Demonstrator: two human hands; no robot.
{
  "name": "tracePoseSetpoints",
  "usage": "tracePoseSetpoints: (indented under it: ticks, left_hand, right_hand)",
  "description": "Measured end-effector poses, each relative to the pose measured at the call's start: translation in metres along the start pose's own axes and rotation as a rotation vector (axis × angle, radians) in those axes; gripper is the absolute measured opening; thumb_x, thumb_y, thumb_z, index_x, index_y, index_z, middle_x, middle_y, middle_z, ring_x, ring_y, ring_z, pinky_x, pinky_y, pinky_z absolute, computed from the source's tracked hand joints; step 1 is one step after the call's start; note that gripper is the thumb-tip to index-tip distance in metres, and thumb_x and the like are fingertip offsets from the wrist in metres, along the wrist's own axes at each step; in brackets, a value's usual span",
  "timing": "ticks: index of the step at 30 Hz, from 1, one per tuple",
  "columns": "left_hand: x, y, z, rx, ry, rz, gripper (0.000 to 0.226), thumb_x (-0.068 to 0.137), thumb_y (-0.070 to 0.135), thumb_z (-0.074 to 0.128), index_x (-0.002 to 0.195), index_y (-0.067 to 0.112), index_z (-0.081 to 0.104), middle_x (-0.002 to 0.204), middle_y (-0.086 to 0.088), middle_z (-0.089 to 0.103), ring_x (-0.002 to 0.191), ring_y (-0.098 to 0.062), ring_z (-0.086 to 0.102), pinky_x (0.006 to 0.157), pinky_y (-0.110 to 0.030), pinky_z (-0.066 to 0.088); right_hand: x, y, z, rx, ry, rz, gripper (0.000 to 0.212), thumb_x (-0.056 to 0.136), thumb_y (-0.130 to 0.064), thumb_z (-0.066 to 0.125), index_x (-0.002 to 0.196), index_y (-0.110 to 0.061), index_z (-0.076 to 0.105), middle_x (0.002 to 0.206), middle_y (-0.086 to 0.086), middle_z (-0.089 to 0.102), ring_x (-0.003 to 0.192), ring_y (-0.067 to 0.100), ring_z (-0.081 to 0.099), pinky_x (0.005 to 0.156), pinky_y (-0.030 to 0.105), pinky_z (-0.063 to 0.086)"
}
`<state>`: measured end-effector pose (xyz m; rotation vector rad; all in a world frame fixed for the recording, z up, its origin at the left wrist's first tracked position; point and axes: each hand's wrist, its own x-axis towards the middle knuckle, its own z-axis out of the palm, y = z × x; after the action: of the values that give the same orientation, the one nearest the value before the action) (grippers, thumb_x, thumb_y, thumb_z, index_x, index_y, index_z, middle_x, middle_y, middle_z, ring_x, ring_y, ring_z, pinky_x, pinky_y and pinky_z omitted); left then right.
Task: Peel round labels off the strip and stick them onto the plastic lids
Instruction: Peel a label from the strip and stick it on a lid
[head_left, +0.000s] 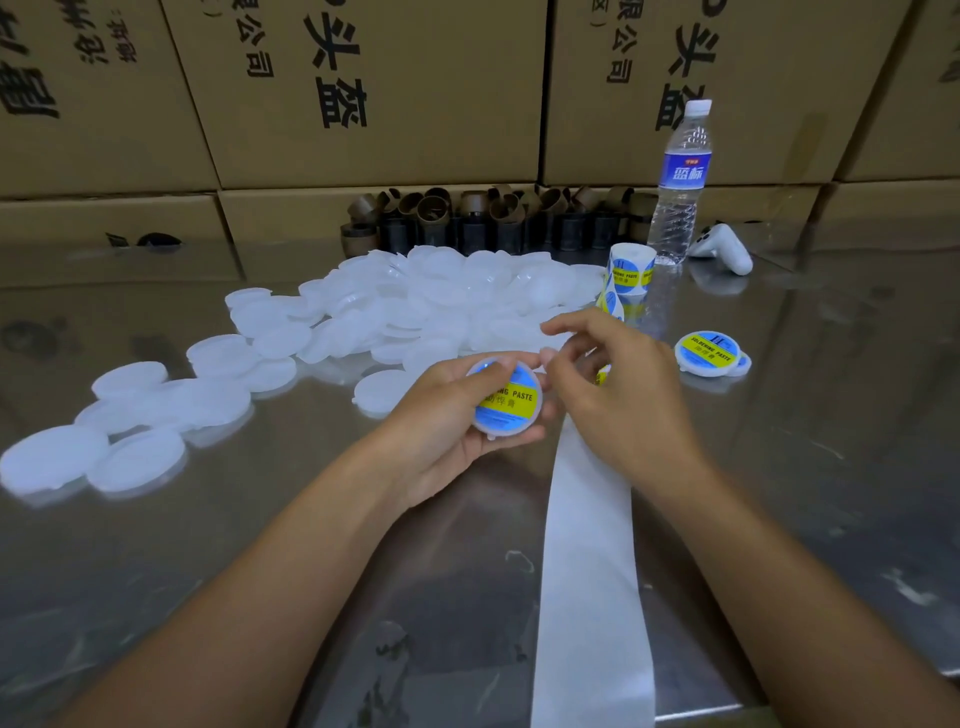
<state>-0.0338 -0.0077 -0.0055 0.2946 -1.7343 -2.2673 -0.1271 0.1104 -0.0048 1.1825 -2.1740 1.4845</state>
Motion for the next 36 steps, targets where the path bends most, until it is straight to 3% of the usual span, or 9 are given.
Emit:
tracePoseSetpoints:
  ticks: [6, 9, 13, 18, 21, 24, 29, 32, 36]
  left_hand:
    - [0.0017, -0.0012, -0.0013, -0.008, -0.007, 0.126, 0.025, 0.081, 0.033, 0.057, 0.095, 0.022, 0.075, 0.106, -0.008, 0.068, 0.102, -0.026, 0.062, 0.092, -0.04, 0.047]
    - [0.002, -0.0016, -0.002, -0.005, -0.049, 0.133, 0.024, 0.083, 0.034, 0.056, 0.095, 0.026, 0.075, 0.108, -0.005, 0.07, 0.102, -0.02, 0.066, 0.1, -0.043, 0.045]
    - [0.0025, -0.0023, -0.0024, -0.011, -0.037, 0.132, 0.032, 0.083, 0.033, 0.057, 0.108, 0.019, 0.069, 0.107, -0.005, 0.071, 0.099, -0.018, 0.068, 0.09, -0.035, 0.053]
    - [0.0013, -0.0025, -0.0033, 0.112, 0.068, 0.143, 0.021, 0.093, 0.026, 0.054, 0.098, 0.01, 0.067, 0.091, -0.003, 0.073, 0.08, -0.009, 0.067, 0.068, -0.017, 0.051]
    - [0.0, -0.0013, -0.0026, 0.119, 0.066, 0.158, 0.018, 0.088, 0.029, 0.057, 0.089, 0.013, 0.066, 0.086, -0.001, 0.071, 0.077, -0.009, 0.067, 0.067, -0.016, 0.051]
    - [-0.0001, -0.0017, -0.0019, 0.112, 0.054, 0.168, 0.023, 0.078, 0.036, 0.06, 0.086, 0.015, 0.065, 0.086, -0.003, 0.071, 0.078, -0.01, 0.067, 0.068, -0.017, 0.051]
    - [0.0017, -0.0028, -0.0009, 0.065, 0.023, 0.152, 0.02, 0.085, 0.017, 0.061, 0.102, 0.008, 0.065, 0.089, -0.006, 0.071, 0.081, -0.014, 0.064, 0.072, -0.022, 0.051]
    - [0.0022, -0.0032, -0.0014, 0.045, 0.042, 0.171, 0.012, 0.09, 0.005, 0.057, 0.1, 0.009, 0.064, 0.086, -0.007, 0.07, 0.076, -0.012, 0.065, 0.068, -0.019, 0.053]
    - [0.0019, -0.002, -0.0032, 0.005, 0.081, 0.196, 0.012, 0.092, 0.005, 0.056, 0.1, 0.009, 0.063, 0.085, -0.006, 0.07, 0.069, -0.009, 0.065, 0.064, -0.018, 0.052]
  right_hand:
    - [0.0017, -0.0089, -0.0023, 0.308, -0.053, 0.155, 0.01, 0.088, -0.031, 0.062, 0.078, -0.03, 0.06, 0.064, 0.0, 0.062, 0.062, 0.025, 0.056, 0.058, 0.029, 0.043]
    - [0.0, -0.0107, -0.0015, 0.323, -0.171, 0.141, 0.013, 0.087, -0.026, 0.065, 0.075, -0.023, 0.064, 0.061, 0.004, 0.061, 0.056, 0.013, 0.05, 0.058, 0.028, 0.041]
    - [0.0009, -0.009, -0.0012, 0.284, -0.163, 0.145, 0.018, 0.09, -0.02, 0.061, 0.073, -0.024, 0.061, 0.06, 0.001, 0.058, 0.055, 0.012, 0.048, 0.059, 0.028, 0.041]
    - [0.0018, -0.008, -0.0019, 0.301, -0.102, 0.164, 0.015, 0.091, -0.024, 0.06, 0.076, -0.021, 0.059, 0.062, 0.006, 0.059, 0.058, 0.017, 0.049, 0.062, 0.034, 0.043]
    - [0.0, -0.0086, -0.0008, 0.316, -0.18, 0.166, 0.012, 0.089, -0.026, 0.062, 0.09, -0.014, 0.06, 0.077, 0.019, 0.067, 0.071, 0.036, 0.061, 0.072, 0.043, 0.05]
    - [-0.0004, -0.0102, -0.0008, 0.305, -0.205, 0.157, 0.006, 0.088, -0.02, 0.064, 0.086, -0.014, 0.062, 0.081, 0.013, 0.071, 0.082, 0.037, 0.065, 0.077, 0.052, 0.052]
    - [0.0014, -0.0089, -0.0015, 0.289, -0.131, 0.165, 0.008, 0.088, -0.022, 0.065, 0.087, -0.014, 0.064, 0.078, 0.02, 0.069, 0.076, 0.042, 0.061, 0.073, 0.052, 0.052]
    - [0.0014, -0.0086, -0.001, 0.316, -0.121, 0.168, 0.011, 0.087, -0.025, 0.066, 0.09, -0.029, 0.056, 0.078, 0.024, 0.066, 0.073, 0.042, 0.06, 0.075, 0.048, 0.05]
    - [0.0008, -0.0076, 0.0004, 0.304, -0.186, 0.148, 0.028, 0.083, -0.017, 0.07, 0.096, -0.033, 0.051, 0.066, 0.003, 0.065, 0.066, 0.023, 0.061, 0.076, 0.039, 0.051]
